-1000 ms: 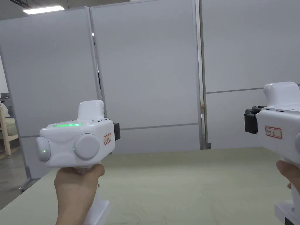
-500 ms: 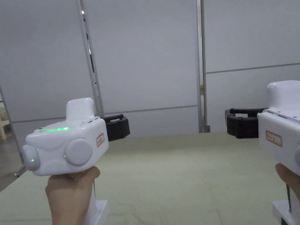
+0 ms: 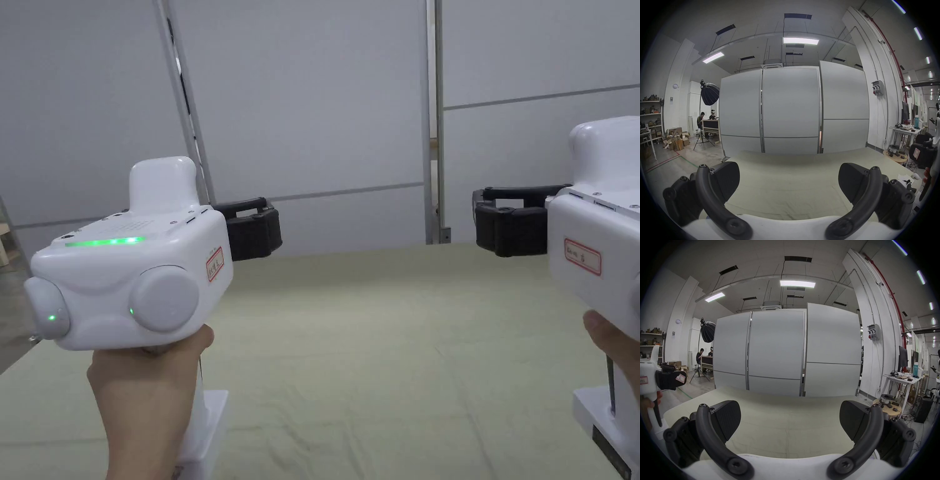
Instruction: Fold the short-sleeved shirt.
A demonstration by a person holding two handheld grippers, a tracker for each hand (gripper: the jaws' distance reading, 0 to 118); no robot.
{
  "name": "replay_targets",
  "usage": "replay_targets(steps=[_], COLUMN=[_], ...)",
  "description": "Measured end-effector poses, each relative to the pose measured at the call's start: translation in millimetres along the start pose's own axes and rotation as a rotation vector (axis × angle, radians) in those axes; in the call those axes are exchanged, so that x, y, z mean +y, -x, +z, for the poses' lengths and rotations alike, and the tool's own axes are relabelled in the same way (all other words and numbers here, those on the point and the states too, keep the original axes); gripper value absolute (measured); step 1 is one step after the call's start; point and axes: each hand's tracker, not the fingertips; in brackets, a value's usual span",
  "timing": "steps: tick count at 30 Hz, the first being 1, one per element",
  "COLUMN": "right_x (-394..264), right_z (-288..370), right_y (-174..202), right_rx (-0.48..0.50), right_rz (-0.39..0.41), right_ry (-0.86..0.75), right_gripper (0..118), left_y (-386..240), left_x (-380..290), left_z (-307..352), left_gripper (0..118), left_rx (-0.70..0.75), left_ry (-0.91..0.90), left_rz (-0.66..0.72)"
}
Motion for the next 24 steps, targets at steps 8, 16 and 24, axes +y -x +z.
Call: replay_targets(steps=[8, 16, 24], right_x=[-3, -56, -237], right_z=[-17, -64, -143], right_y=[4, 11, 6], right_rx=[-0.018, -0.034, -0.018], right_rz=[0.022, 0.042, 0.023], right_ry=[0.024, 0.217, 0.61], right_gripper=[118, 118, 118], left_y=[6, -5, -29], left_x=[-6, -66, -250], left_z=[-11, -67, -147], left_gripper=[118, 118, 118], left_rx=[0.029, 0.037, 0.013], left_ry=[0.009, 0.23, 0.639], left_rz=[0.033, -0.009, 0.044])
